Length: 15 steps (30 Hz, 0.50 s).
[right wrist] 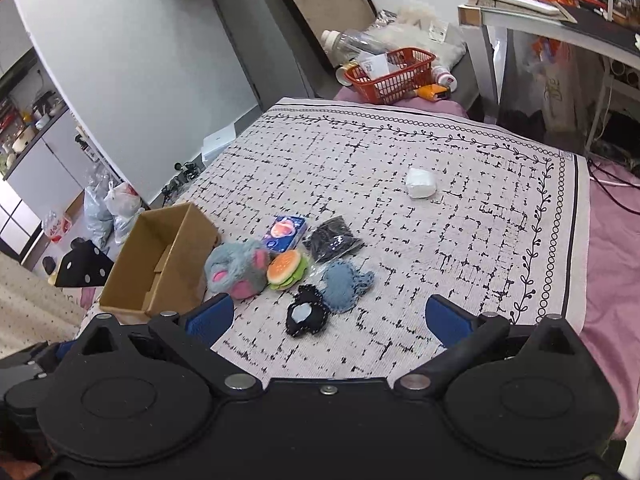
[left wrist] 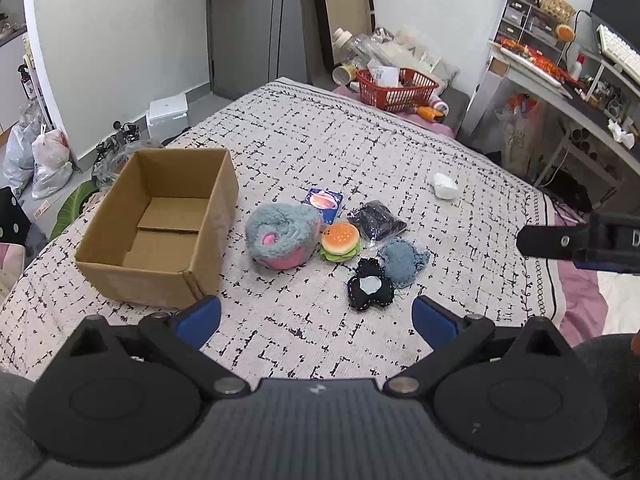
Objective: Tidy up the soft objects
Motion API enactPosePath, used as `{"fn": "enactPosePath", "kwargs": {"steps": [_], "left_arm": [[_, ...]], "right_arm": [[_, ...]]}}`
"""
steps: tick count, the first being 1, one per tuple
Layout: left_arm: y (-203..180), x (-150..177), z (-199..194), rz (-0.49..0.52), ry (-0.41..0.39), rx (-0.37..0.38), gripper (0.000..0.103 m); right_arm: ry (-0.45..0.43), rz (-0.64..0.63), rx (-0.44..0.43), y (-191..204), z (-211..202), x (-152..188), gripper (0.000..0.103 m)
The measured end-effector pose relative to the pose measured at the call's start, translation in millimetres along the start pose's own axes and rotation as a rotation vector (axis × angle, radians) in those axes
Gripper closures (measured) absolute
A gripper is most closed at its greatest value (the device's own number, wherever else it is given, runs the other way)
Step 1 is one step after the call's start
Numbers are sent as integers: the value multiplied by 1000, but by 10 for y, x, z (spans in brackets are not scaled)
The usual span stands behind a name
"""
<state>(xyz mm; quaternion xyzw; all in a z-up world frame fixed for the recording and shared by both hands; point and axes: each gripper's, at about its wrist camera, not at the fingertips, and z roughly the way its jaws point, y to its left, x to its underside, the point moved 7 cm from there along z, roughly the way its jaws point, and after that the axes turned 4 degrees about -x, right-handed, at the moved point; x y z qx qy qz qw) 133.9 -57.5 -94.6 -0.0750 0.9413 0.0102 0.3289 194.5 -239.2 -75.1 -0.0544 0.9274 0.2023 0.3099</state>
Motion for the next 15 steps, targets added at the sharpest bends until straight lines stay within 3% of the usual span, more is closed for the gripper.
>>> {"fn": "enactPosePath", "kwargs": {"steps": [15], "left_arm": [[-171, -121, 631, -26, 57, -21, 3]], "right_arm": [[74, 67, -24, -325, 624, -272, 0]]}}
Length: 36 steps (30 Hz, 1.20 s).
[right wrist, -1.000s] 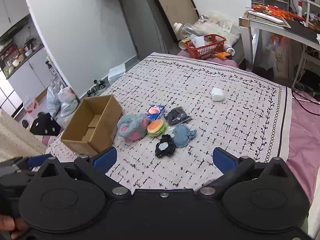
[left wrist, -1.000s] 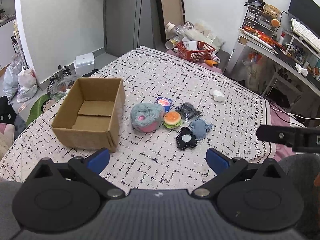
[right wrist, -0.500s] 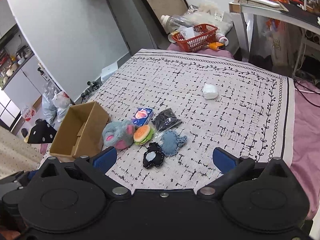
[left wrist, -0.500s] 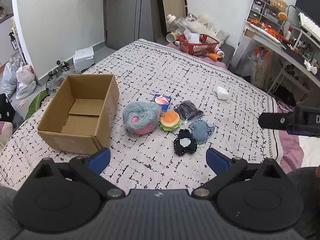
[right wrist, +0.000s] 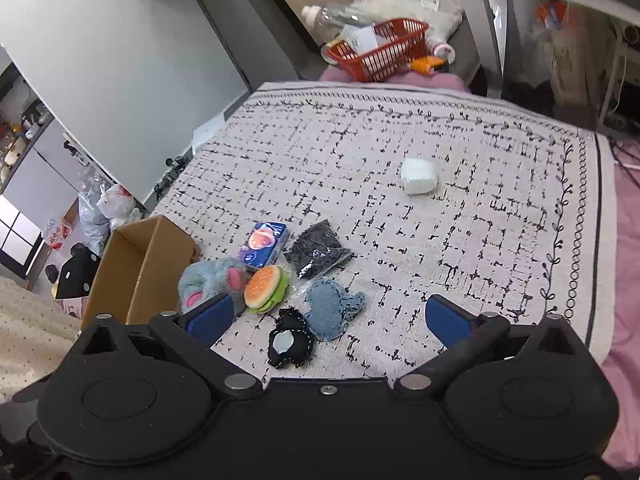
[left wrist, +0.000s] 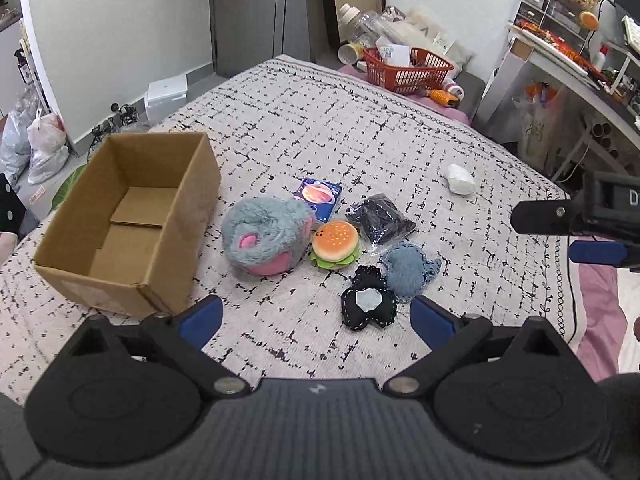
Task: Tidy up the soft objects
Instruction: 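Lower the left gripper onto the black patch plush while the right gripper reaches the blue denim plush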
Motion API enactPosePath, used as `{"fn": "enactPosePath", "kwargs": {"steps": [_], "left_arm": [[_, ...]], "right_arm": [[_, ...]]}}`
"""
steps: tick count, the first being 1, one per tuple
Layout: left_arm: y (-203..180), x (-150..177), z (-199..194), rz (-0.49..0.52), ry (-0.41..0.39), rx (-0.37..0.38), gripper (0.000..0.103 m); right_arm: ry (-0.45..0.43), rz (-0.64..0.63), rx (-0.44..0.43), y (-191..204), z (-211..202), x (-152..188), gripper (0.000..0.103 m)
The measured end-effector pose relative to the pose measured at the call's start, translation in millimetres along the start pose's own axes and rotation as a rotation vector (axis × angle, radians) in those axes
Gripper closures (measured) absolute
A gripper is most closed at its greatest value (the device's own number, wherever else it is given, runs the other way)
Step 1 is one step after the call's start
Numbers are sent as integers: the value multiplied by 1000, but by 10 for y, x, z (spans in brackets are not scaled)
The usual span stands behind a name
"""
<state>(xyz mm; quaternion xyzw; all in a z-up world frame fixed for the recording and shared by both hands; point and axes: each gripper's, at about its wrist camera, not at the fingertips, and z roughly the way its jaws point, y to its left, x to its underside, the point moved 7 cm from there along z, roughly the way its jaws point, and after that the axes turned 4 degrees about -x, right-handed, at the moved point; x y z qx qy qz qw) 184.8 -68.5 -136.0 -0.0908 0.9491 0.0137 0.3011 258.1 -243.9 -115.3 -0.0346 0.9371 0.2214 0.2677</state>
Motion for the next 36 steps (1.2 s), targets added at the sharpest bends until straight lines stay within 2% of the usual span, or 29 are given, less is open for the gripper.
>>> {"fn": "enactPosePath", "kwargs": {"steps": [5, 10, 20, 21, 24, 29, 33, 36], "left_arm": [[-44, -29, 205, -18, 3, 10, 4], [-98, -42, 426, -46, 16, 27, 12], [-204, 43, 899, -94, 92, 86, 32], [-213, 57, 948, -103, 103, 93, 34], [-249, 92, 1060, -123, 126, 111, 37], [-277, 125, 1223, -143, 155, 123, 39], [-297, 178, 1342, -160, 187, 132, 42], [-310, 191, 1369, -165, 180, 136, 45]], "right_arm": [[33, 41, -21, -89, 224, -4, 0], [62, 94, -43, -164, 410, 9, 1], [172, 230, -131, -304, 883, 69, 13], [183, 242, -133, -322, 943, 82, 16], [230, 276, -137, -384, 1122, 124, 29], [244, 296, -93, -472, 1266, 143, 31], [275, 276, -88, -429, 1343, 173, 36], [277, 262, -64, -425, 1376, 173, 36]]}}
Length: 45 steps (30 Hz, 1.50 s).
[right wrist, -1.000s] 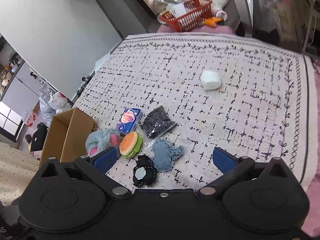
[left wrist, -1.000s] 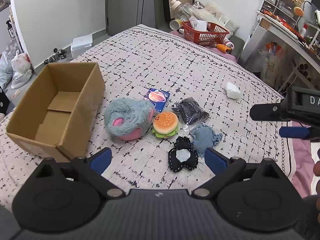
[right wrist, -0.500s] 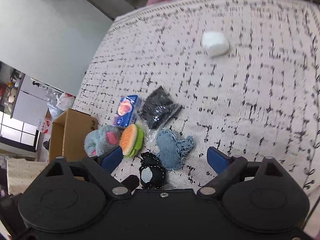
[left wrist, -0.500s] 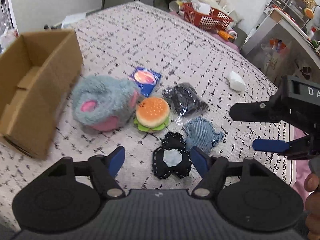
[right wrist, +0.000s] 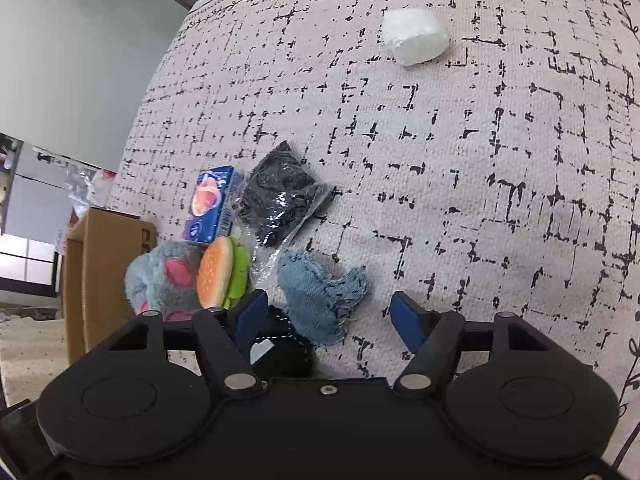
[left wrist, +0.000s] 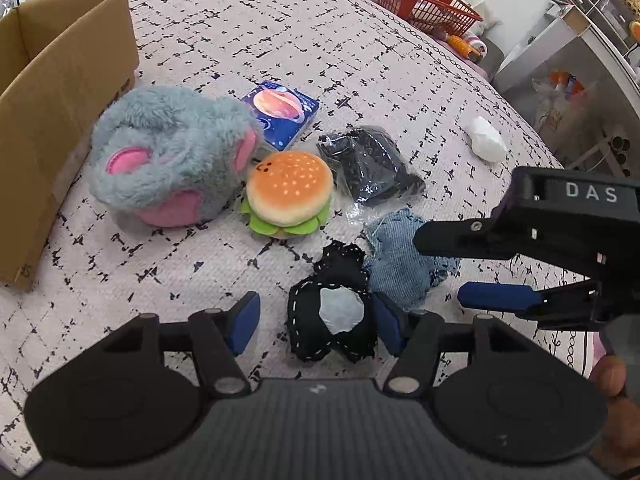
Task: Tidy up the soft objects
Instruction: 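Lower the left gripper onto the black patch plush while the right gripper reaches the blue denim plush, then close the left gripper on the black patch plush while the right gripper grasps the denim plush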
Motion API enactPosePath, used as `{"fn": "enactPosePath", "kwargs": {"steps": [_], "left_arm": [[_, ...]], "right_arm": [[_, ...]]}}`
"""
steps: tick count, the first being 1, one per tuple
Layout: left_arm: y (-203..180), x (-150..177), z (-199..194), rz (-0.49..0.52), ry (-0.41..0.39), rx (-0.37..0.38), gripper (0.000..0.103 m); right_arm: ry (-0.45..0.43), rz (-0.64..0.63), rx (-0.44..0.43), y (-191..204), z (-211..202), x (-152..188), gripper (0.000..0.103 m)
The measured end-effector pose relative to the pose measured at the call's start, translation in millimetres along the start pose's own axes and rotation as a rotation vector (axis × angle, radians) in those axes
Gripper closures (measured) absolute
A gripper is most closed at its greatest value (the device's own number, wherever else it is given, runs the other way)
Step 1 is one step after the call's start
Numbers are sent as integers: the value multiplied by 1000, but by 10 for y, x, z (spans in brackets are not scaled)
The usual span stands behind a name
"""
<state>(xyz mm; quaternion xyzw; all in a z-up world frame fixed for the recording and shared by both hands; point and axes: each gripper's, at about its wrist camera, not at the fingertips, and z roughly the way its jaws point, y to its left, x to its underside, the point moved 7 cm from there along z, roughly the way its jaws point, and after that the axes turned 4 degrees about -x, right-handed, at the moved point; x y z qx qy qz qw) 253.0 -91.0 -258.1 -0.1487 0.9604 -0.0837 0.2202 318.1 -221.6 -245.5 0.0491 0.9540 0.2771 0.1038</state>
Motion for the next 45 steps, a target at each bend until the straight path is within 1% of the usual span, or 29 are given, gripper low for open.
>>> {"fn": "enactPosePath", "kwargs": {"steps": [1, 2, 4, 7, 11, 13, 15, 17, 18, 21, 24, 28, 33, 35, 38, 40, 45], "left_arm": [[3, -2, 2, -7, -1, 5, 51], [8, -7, 6, -16, 0, 11, 54], [3, -12, 7, -29, 5, 29, 68], [6, -10, 6, -53, 10, 45, 74], [34, 1, -36, -75, 6, 38, 76], [51, -1, -82, -76, -1, 22, 76], [63, -11, -149, -67, -14, 11, 76], [73, -29, -245, -55, -34, 4, 76], [75, -37, -296, -49, -45, 2, 76], [101, -63, -445, -49, -78, -3, 76], [124, -89, -616, -50, -113, -8, 76], [163, -98, -812, -55, -140, -4, 76], [228, -100, -1040, -54, -176, -22, 76], [256, -116, -1125, -57, -190, -27, 76], [299, -152, -1256, -56, -216, -36, 76], [329, -172, -1329, -54, -230, -42, 76], [438, -245, -1481, -62, -256, -52, 76]], "right_arm": [[1, 0, 11, -4, 14, -7, 36], [0, -1, 22, -7, 26, -11, 36], [0, -11, 39, 17, 71, -25, 36], [2, -42, 63, 63, 118, -23, 36], [-2, -101, 95, 135, 165, 3, 36], [-4, -119, 98, 164, 181, 13, 46], [8, -120, 74, 177, 192, 21, 68], [20, -115, 42, 195, 187, 46, 78], [20, -119, 31, 213, 172, 61, 79], [-10, -155, 32, 288, 84, 90, 80], [-39, -154, 4, 330, -18, 115, 80], [-70, -156, -6, 354, -138, 148, 80], [-126, -173, -52, 461, -314, 193, 80], [-150, -177, -52, 485, -399, 228, 80], [-218, -191, -51, 546, -541, 251, 80], [-251, -187, -72, 568, -616, 246, 80], [-300, -186, -115, 624, -743, 252, 80]]}}
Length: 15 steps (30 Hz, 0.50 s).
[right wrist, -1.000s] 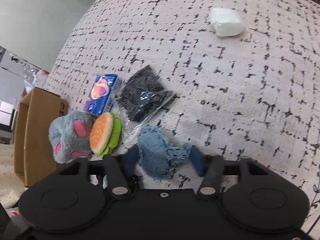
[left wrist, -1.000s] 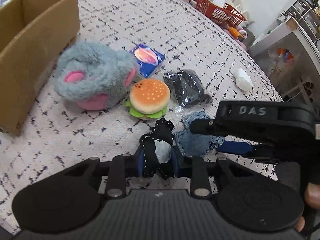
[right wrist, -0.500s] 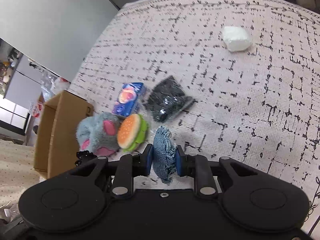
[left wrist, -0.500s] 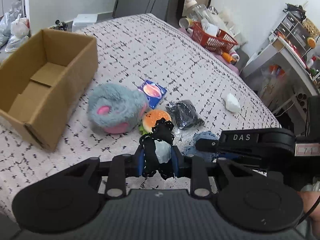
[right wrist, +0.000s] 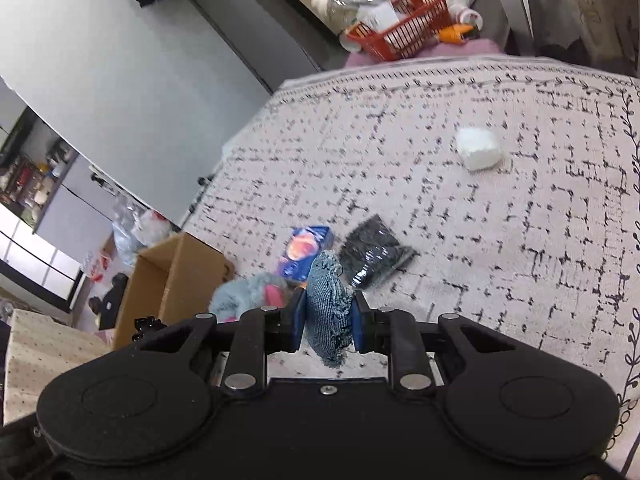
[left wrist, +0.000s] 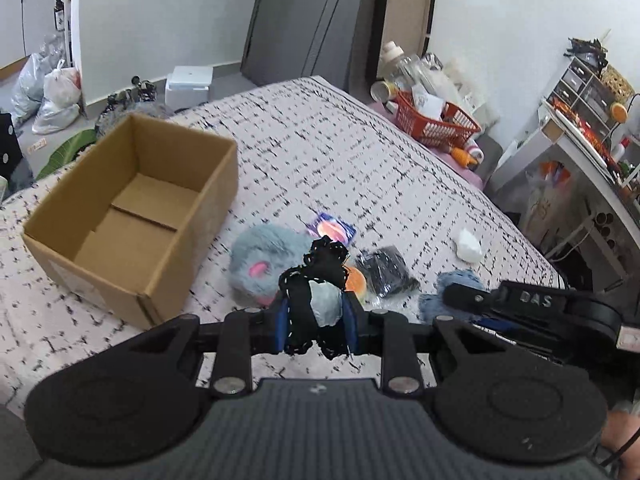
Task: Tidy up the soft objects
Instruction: 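Close the left gripper on the black patch plush while the right gripper grasps the denim plush, then carry both plushes over the cardboard box and open the left gripper inside it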
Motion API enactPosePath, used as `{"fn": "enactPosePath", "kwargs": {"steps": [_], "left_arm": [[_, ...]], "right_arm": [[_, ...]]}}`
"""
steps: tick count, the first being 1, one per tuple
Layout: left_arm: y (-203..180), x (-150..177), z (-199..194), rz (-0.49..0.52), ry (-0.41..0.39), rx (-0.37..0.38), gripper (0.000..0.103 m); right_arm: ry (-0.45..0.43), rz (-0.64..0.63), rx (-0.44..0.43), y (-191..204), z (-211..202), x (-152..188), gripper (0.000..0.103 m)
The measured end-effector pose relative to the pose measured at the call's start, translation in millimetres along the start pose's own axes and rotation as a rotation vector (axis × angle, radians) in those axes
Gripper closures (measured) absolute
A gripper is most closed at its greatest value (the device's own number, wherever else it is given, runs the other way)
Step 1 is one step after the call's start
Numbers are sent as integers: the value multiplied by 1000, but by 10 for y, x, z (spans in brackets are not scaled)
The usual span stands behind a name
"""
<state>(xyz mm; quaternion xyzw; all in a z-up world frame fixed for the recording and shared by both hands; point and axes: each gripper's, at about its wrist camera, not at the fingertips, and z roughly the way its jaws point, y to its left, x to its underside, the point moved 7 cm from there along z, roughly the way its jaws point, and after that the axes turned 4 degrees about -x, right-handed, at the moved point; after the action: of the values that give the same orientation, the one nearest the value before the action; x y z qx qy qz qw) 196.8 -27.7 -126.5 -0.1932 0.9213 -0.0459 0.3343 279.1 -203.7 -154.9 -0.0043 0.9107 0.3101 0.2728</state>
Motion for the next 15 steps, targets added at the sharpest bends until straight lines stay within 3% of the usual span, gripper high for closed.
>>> {"fn": "enactPosePath", "kwargs": {"steps": [15], "left_arm": [[407, -473, -270, 15, -104, -47, 76]], "right_arm": [[-109, -125, -70, 567, -11, -78, 80]]}}
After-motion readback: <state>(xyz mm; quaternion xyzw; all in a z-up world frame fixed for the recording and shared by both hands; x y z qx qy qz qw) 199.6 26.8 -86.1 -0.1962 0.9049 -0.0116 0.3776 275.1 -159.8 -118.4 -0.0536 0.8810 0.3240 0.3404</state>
